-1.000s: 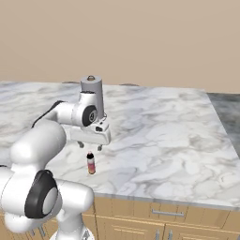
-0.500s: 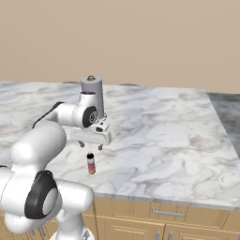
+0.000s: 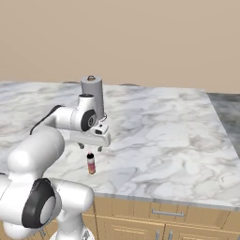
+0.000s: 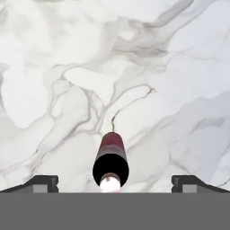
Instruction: Place the large bottle from the dining counter next to the other large bottle outside the sink, and place the small bottle from the dining counter next to the other small bottle inside the sink.
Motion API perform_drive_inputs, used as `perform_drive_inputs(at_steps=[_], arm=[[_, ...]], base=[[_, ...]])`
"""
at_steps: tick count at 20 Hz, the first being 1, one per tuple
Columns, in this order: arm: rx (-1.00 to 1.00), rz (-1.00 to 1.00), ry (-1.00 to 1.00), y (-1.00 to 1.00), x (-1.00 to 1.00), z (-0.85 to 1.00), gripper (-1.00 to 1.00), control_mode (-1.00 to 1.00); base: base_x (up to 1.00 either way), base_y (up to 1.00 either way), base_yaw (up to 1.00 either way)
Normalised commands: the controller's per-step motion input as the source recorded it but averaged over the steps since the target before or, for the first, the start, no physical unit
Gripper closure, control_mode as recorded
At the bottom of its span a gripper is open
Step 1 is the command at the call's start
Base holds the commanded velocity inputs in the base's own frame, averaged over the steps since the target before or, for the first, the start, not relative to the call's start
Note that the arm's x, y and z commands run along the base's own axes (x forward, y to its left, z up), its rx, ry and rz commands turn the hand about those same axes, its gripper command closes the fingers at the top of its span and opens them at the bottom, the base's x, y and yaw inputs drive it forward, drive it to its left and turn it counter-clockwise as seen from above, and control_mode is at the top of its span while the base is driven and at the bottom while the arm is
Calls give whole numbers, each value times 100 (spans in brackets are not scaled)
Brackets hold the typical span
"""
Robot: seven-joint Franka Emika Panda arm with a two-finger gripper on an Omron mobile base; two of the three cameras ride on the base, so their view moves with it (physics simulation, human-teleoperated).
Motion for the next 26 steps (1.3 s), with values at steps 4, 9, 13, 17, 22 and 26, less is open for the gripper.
perform_drive_inputs(at_steps=[4,9,13,17,22,26], arm=[[0,0,2,10,0,0,-100,-100],[0,0,1,9,0,0,-100,-100],[0,0,0,0,-3,-2,-100,-100],[0,0,0,-10,-13,-5,-100,-100],[0,0,0,-8,-13,-8,-100,-100],[0,0,0,0,0,-9,-100,-100]], base=[[0,0,0],[0,0,0],[0,0,0],[0,0,0],[0,0,0],[0,0,0]])
